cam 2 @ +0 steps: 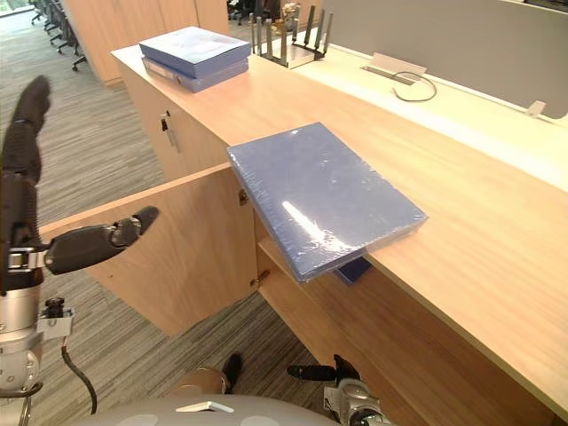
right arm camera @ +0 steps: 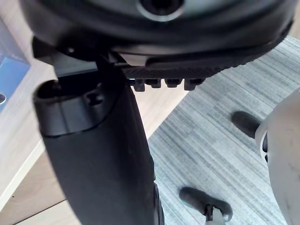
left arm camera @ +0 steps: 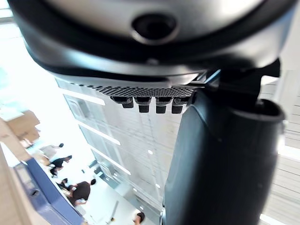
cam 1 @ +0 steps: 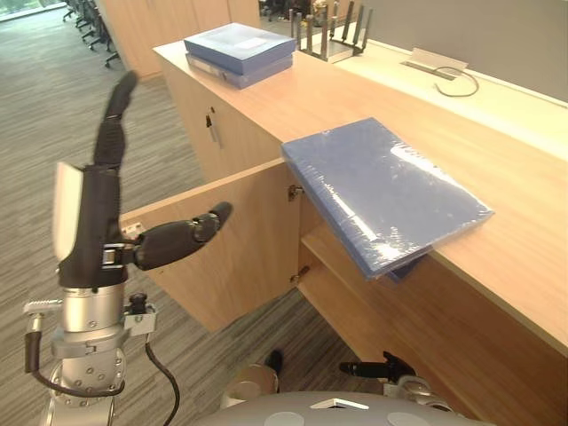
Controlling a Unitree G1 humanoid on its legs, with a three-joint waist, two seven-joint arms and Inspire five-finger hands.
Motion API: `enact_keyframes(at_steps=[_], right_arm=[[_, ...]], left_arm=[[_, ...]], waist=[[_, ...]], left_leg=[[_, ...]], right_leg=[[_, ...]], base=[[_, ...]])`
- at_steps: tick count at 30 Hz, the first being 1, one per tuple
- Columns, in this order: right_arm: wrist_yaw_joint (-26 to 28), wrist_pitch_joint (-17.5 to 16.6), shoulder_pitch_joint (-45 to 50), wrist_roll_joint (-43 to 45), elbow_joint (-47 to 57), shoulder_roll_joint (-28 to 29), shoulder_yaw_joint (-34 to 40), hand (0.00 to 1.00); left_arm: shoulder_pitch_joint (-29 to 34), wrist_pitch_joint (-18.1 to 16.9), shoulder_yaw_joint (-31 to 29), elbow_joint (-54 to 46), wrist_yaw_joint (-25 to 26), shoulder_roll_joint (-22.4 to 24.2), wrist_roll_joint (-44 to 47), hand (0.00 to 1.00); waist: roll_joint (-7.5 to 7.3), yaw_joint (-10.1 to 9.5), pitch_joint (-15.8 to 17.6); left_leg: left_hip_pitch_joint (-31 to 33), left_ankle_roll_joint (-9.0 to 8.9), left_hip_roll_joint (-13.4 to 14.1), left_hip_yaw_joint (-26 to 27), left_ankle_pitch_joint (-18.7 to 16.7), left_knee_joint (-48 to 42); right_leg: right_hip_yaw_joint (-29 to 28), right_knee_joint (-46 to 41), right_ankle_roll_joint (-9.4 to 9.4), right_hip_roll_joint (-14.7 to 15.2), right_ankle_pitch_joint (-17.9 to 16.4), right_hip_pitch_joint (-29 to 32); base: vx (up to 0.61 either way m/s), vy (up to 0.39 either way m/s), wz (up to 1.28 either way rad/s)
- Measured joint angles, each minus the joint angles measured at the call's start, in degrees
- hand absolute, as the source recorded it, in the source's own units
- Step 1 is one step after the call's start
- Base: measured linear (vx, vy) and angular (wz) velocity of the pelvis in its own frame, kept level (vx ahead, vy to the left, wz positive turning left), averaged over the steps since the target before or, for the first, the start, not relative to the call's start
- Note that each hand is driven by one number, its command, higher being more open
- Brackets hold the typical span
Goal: Walk over to the cabinet, pick up the folder, carry it to the office cabinet, place the folder inside the office cabinet, then close the office cabinet door
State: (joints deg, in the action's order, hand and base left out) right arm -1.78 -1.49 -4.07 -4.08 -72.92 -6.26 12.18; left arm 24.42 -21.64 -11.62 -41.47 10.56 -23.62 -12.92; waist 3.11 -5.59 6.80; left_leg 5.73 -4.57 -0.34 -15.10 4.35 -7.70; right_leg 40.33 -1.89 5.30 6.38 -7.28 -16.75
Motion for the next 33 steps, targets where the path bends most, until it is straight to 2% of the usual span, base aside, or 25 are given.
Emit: enact_keyframes(at_steps=[3, 9, 11, 16, 22, 26, 33], right_arm=[[-0.04, -0.06, 0.89, 0.01, 0.15, -0.03, -1.66, 1.00], [-0.50, -0.45, 1.65, 0.53, 0.12, 0.27, -2.10, 1.00], [-0.87, -0.56, 1.76, 1.18, 0.13, 0.31, -2.13, 1.00], [-1.33, -0.59, 2.03, 1.72, 0.15, 0.24, -2.08, 1.00], [-1.29, -0.57, 2.32, 2.53, 0.11, 0.35, -1.59, 1.00], [-1.19, -0.55, 2.81, 2.50, 0.07, 0.36, -1.53, 1.00], [-0.89, -0.51, 3.01, 2.39, 0.01, 0.60, -1.74, 1.00]], left_arm=[[-2.24, -2.05, 3.94, -0.26, 0.09, -3.72, -2.51, 1.00], [-7.08, -3.95, 13.86, -0.08, 1.57, -10.46, -8.35, 1.00], [-8.14, -4.79, 15.89, 0.10, 1.79, -11.21, -10.02, 1.00], [-8.63, -5.23, 18.11, 0.77, 2.65, -12.05, -11.07, 1.00], [-8.62, -5.69, 18.16, 0.78, 2.66, -13.42, -12.05, 1.00], [-8.54, -5.72, 17.51, 0.78, 2.51, -13.61, -11.99, 1.00], [-7.00, -6.01, 11.24, 0.77, 2.86, -14.46, -12.00, 1.00]], waist=[[0.05, 1.13, -0.48], [-0.66, 1.39, -1.61], [-1.05, 2.05, -2.09], [-1.67, 2.25, -2.25], [-2.44, 2.44, -2.46], [-2.81, 1.51, -2.72], [-3.29, 0.58, -2.86]], left_leg=[[-0.42, -0.22, 0.67, 1.42, -0.21, 0.14], [-4.23, -0.66, 3.03, 5.99, 1.31, 6.50], [-4.33, -0.98, 3.90, 6.88, 1.52, 7.16], [-6.23, -1.55, 4.66, 9.38, 1.27, 8.33], [-7.21, -1.61, 4.90, 10.60, 1.21, 9.25], [-8.04, -1.42, 4.91, 10.65, 1.47, 10.45], [-8.40, -1.28, 4.86, 10.32, 2.65, 12.32]], right_leg=[[-1.51, 0.09, -0.21, -0.08, 0.07, 0.31], [-6.28, 1.58, -1.15, -1.10, 0.99, 1.19], [-7.12, 1.79, -1.33, -1.45, 1.13, 1.75], [-9.72, 1.95, -1.48, -1.65, 1.14, 1.70], [-10.92, 1.94, -1.50, -1.57, 1.13, 1.69], [-10.95, 1.94, -1.51, -1.54, 1.12, 1.49], [-10.44, 1.92, -1.54, -1.58, 1.05, 1.66]], base=[[0.01, -0.029, -0.30], [0.02, -0.050, -0.41], [0.04, -0.046, -0.23], [0.05, -0.025, -0.29], [0.01, -0.001, -0.10], [0.00, 0.000, 0.00], [-0.01, -0.004, 0.04]])
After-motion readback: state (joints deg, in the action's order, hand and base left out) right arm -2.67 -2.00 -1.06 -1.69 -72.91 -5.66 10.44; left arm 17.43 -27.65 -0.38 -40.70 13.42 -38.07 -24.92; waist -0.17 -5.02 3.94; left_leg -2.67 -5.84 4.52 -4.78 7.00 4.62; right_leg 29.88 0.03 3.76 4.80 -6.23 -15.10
